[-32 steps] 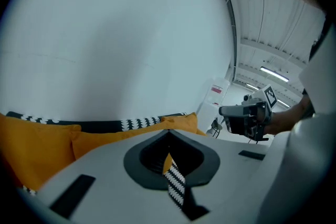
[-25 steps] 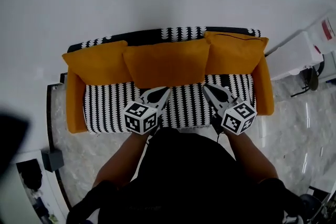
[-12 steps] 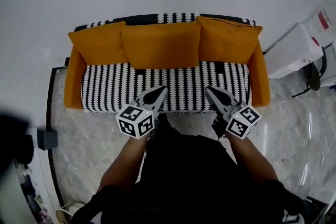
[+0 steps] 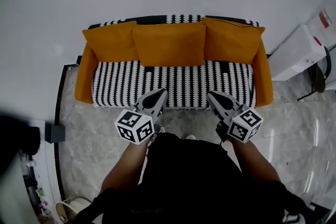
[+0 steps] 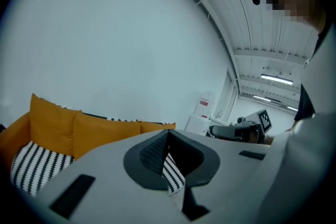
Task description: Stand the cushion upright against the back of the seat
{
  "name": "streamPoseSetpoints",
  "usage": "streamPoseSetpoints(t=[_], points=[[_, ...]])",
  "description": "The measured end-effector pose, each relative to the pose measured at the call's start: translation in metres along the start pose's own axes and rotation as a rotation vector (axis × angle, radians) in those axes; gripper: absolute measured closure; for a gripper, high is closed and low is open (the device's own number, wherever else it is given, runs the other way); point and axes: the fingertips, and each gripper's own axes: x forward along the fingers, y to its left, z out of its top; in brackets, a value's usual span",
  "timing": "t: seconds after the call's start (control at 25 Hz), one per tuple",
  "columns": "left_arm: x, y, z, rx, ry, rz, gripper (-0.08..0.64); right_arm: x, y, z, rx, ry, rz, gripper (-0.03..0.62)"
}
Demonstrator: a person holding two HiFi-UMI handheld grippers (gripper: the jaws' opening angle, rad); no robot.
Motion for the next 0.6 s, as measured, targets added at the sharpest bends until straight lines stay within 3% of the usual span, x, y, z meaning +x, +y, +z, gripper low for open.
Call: streamPoseSetpoints(t=[0.24,0.6], points=[[-0.013,-0.006,0.021,0.054,-0.015,-0.046,0.545,0.003,0.016,0.002,-0.014,-0.006,-0.042,0.557],[-0.045,0.025,0.009,0.072,0.052,-0.082,0.545,0.035,0.056,-0.013,0.002,-0.006,-0.116,0.557]])
